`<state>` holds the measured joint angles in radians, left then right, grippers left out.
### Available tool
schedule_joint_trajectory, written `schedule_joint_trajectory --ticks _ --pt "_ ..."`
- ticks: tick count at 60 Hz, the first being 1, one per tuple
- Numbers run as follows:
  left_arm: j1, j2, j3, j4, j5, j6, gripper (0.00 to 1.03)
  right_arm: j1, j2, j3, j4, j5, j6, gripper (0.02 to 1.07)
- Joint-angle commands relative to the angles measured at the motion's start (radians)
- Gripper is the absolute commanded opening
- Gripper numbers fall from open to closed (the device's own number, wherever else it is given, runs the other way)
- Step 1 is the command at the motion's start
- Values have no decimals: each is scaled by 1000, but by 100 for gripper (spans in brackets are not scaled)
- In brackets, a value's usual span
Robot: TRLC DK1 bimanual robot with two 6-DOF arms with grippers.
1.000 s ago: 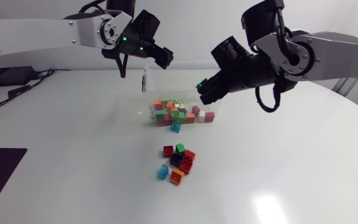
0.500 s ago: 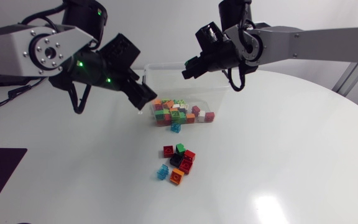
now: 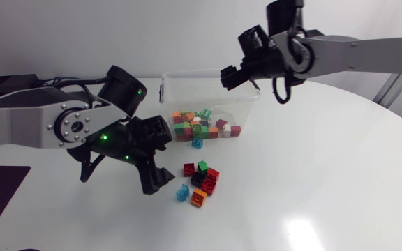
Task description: Place the duplo bricks in the container
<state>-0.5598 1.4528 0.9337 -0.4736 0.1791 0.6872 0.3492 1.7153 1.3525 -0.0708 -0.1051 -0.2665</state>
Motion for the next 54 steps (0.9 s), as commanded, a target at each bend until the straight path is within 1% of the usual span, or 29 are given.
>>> schedule_joint_trajectory --ticks 1,2,3,7,8,12,18,24,30,39,44,48,50,54 --pt "-15 -20 -49 3 25 97 99 -21 -163 -131 17 -53 -46 98" --pt "-15 -25 -65 10 51 147 99 -26 -192 -162 17 -64 -54 98" --pt "-17 -25 -75 21 60 172 99 -29 -230 -201 17 -74 -68 98" --pt "-29 -3 -78 46 72 221 98 -42 -356 -340 17 -107 -111 98" --pt "-29 -3 -78 46 72 221 98 -42 -356 -340 17 -107 -111 98" --pt "-43 34 -61 49 72 273 98 -53 -464 -466 11 -127 -151 98" --pt "-69 83 -42 47 72 334 98 -53 -563 -589 0 -128 -166 98" --pt "-98 161 -3 18 71 413 98 -44 -640 -688 -26 -125 -166 98" --pt "-115 230 50 -23 68 451 98 -3 -689 -770 -49 -120 -165 98" --pt "-124 319 117 -77 46 499 97 50 -701 -840 -63 -108 -166 98" --pt "-114 359 152 -94 39 515 96 82 -689 -854 -67 -107 -172 98" --pt "-101 399 195 -138 39 531 96 112 -663 -852 -67 -94 -178 98" --pt "-97 419 217 -163 39 541 94 123 -648 -848 -67 -88 -181 98" --pt "-94 435 231 -177 39 548 91 134 -626 -843 -66 -88 -186 98"
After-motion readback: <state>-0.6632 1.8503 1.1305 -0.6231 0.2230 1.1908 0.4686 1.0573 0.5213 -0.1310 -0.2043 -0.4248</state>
